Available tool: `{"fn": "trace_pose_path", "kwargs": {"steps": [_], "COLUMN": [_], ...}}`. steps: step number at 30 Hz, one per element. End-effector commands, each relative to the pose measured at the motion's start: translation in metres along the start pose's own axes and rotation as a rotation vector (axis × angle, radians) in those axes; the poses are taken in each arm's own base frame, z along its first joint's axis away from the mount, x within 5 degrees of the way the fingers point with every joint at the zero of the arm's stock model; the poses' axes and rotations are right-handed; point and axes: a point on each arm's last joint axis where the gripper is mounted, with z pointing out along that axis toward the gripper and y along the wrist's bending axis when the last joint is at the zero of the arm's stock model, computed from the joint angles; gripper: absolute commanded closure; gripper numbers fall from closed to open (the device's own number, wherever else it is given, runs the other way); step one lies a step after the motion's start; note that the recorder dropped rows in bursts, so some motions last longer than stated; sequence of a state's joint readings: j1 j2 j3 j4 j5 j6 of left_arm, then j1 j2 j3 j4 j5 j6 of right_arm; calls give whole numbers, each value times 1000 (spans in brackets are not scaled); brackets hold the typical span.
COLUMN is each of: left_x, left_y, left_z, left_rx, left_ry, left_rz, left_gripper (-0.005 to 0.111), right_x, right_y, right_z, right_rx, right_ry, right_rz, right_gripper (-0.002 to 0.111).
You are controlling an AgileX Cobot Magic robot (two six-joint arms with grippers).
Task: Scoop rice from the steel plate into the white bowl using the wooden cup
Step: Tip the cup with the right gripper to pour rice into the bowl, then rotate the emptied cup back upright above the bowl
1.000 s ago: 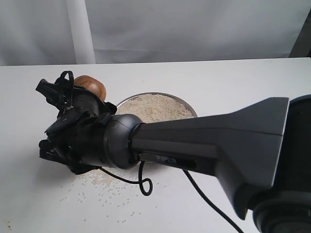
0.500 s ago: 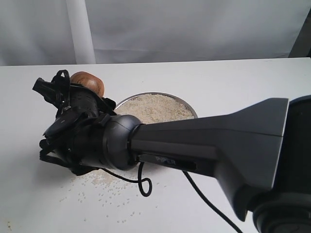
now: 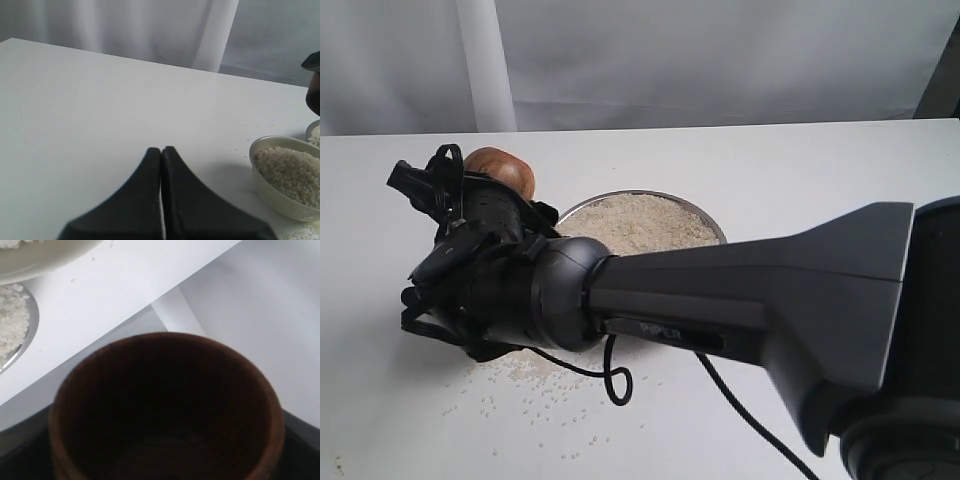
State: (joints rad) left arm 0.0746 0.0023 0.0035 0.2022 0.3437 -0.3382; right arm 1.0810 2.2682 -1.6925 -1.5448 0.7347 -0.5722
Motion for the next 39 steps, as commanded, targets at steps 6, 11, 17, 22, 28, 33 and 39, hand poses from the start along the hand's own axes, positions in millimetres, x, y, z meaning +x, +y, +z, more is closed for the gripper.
{"fn": "trace_pose_path", "kwargs": {"steps": [6,11,17,22,28,33,39], "left_x": [-2,-2,-2,-2,-2,-2,-2], "left_y": [-1,-1,-1,-1,-1,-1,-1], "left_z": [-1,-1,-1,-1,-1,-1,-1], "left_rx": [9,9,9,9,9,9,9], "left_ry": [-10,-10,-10,-10,-10,-10,-10], "left_rz": [-6,-6,-6,-6,-6,-6,-6], "left_gripper": [107,107,107,107,107,107,107], "right_x": [5,6,6,7,8,18,25], "right_y": [-5,-5,-5,-4,-2,-4,0], "right_z": [-3,-3,-3,-3,-5,-16,-41], "right_rx": [15,20,25,22,1,-18,4], "right_ry": [23,46,58,59,93,113,49], "right_rz": [0,-20,-4,51,316,715,980], "right_gripper": [108,108,108,108,108,108,108]}}
